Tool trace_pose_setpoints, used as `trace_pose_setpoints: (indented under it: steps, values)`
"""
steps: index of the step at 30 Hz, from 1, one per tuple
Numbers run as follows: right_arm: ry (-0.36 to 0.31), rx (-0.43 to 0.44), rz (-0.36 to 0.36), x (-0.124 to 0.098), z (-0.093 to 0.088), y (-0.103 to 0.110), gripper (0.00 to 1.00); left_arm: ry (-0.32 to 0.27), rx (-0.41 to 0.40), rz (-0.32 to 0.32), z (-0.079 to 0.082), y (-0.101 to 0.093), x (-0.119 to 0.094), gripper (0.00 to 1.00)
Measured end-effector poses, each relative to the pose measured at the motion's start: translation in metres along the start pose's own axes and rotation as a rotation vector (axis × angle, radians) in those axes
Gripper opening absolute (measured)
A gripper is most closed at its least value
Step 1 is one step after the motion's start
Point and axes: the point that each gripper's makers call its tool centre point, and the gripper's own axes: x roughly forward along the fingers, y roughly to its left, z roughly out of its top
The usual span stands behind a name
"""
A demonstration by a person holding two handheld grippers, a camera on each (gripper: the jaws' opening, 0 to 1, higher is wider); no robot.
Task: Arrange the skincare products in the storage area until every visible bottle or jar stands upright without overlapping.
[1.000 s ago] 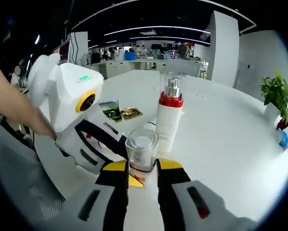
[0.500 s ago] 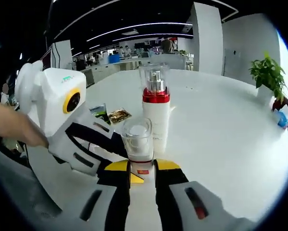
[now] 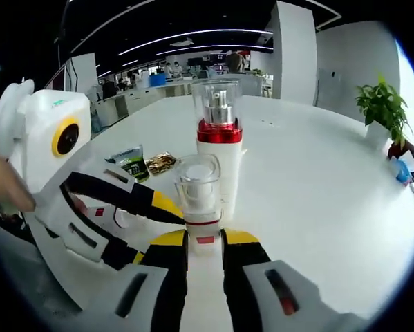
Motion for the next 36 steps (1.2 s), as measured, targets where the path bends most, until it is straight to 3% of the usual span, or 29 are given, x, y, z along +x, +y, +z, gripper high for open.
trace_pose_setpoints:
  steps: [13,27,36]
  values:
    - [-0.008,0.07,-0.11,0.004,0.0,-0.012,0.18,0.0,0.011,-0.017,0.001,-0.004,0.001,0.34]
    - [-0.006,0.117,-0.11,0.003,-0.003,-0.011,0.18,0.005,0.005,-0.007,0.001,-0.004,-0.007,0.35]
    - [-0.006,0.107,-0.089,-0.007,-0.003,-0.009,0.24,-0.005,-0.018,0.015,0.004,-0.009,-0.02,0.4]
